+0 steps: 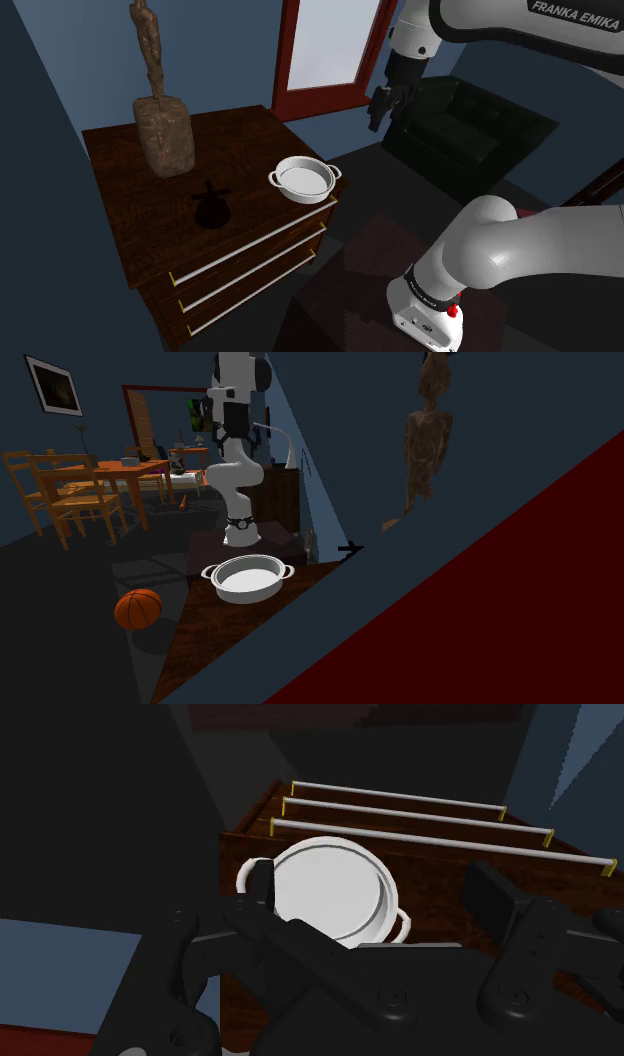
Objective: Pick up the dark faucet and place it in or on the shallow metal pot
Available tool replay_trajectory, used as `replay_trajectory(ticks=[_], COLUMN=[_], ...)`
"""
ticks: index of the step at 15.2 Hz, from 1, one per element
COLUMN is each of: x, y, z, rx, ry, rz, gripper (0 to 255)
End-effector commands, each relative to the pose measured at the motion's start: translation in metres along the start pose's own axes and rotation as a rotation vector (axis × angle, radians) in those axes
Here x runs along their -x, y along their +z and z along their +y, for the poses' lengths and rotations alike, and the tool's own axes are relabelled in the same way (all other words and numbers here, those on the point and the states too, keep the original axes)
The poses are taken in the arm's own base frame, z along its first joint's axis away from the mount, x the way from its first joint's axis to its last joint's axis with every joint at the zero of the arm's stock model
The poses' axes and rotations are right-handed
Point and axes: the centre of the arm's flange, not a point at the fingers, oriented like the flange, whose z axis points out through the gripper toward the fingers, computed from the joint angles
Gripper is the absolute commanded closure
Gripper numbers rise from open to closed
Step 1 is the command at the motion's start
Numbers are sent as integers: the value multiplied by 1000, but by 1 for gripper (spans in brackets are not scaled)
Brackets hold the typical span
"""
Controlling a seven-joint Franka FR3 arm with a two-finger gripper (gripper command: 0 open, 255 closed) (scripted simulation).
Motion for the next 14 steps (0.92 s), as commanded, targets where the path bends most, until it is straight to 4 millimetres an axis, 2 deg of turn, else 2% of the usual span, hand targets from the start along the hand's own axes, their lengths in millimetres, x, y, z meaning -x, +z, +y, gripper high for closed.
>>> replay_trajectory(ticks=[1, 14], x=[0, -105], y=[0, 83], z=[0, -104], rx=[0, -35], ry=[0, -78], rz=[0, -16], gripper=[0, 0])
